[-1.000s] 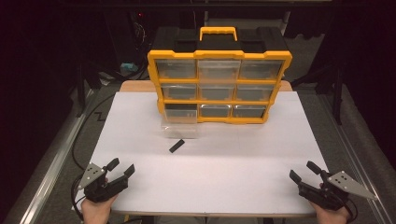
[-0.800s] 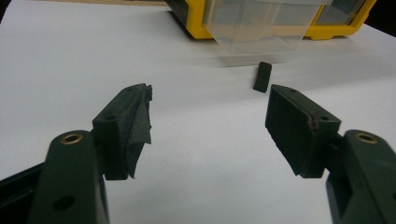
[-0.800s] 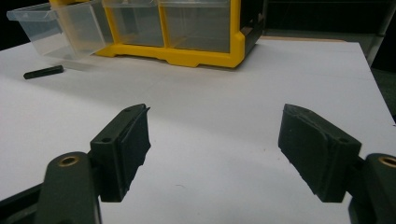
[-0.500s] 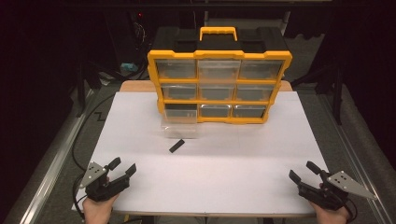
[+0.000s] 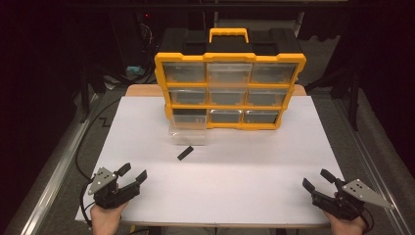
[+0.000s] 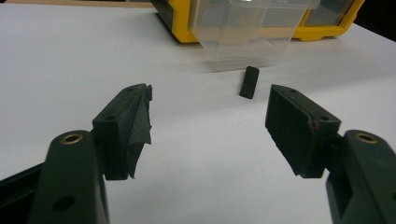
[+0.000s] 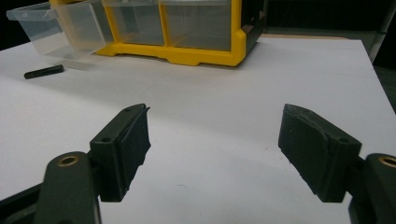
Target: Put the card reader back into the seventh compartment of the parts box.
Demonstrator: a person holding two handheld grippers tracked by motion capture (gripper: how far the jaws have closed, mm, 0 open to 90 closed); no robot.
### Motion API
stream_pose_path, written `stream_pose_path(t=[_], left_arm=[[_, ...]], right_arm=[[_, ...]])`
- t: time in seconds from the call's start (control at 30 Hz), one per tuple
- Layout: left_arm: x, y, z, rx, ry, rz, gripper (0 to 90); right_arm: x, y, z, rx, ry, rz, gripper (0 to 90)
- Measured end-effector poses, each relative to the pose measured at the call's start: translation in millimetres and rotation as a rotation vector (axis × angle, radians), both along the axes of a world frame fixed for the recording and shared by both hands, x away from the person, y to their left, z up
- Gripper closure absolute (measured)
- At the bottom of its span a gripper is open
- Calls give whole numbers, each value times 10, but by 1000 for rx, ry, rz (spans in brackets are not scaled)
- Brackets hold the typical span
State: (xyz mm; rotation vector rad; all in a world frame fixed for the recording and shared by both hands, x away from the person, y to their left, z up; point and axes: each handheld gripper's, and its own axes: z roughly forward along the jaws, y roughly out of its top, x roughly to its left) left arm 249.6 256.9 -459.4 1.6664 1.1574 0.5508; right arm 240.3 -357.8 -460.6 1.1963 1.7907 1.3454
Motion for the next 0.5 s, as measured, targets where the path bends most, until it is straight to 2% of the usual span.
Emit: stream_pose_path(t=[0.5], left_arm=[[56, -61, 46, -8, 0, -22, 319]], right_arm=[[1, 5, -1, 1, 2, 2, 249]])
